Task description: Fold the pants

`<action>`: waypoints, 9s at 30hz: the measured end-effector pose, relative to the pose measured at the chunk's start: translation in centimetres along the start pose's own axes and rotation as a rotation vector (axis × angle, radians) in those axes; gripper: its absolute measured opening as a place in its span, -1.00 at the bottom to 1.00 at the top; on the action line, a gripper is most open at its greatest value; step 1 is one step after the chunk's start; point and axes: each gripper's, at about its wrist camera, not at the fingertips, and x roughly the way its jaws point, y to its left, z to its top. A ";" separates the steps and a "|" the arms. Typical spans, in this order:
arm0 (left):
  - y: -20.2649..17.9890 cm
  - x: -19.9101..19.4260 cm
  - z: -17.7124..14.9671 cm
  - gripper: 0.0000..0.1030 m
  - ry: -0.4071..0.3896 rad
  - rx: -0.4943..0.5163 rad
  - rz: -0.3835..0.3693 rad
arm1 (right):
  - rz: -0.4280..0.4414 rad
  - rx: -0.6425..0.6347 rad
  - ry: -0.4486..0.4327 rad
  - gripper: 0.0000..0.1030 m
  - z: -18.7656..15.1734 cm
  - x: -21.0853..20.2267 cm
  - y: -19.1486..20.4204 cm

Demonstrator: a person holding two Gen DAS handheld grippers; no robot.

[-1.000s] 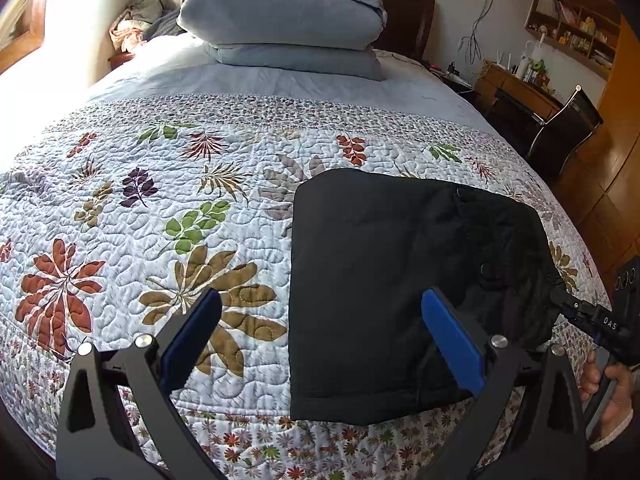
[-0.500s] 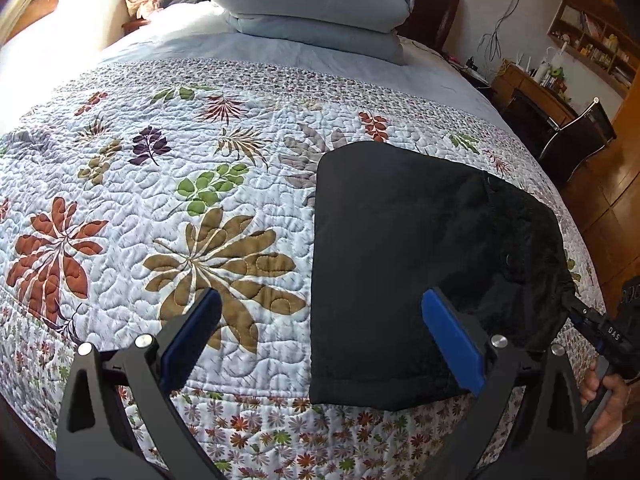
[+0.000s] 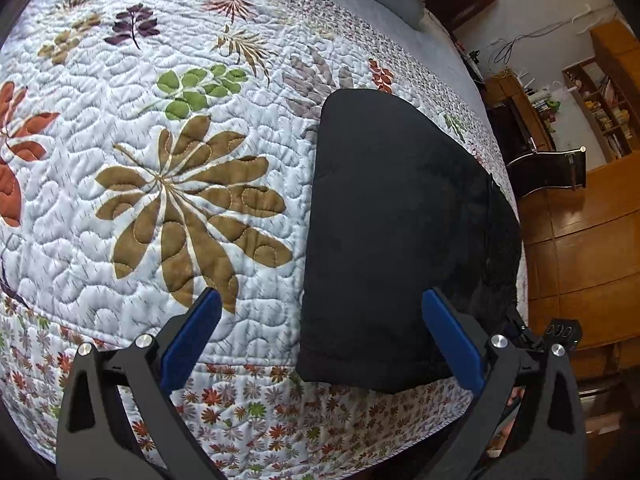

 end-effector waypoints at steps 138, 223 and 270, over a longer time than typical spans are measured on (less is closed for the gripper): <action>9.7 0.7 10.0 0.07 0.034 -0.249 -0.222 | 0.346 0.069 0.377 -0.03 7.4 28.2 12.3; 9.4 -0.7 11.0 0.94 -0.135 -0.188 -0.024 | 0.115 0.130 0.201 0.51 7.2 15.3 3.2; -7.4 -14.6 -3.8 0.94 -0.548 0.293 0.451 | -0.459 -0.389 0.062 0.92 -2.1 7.7 24.1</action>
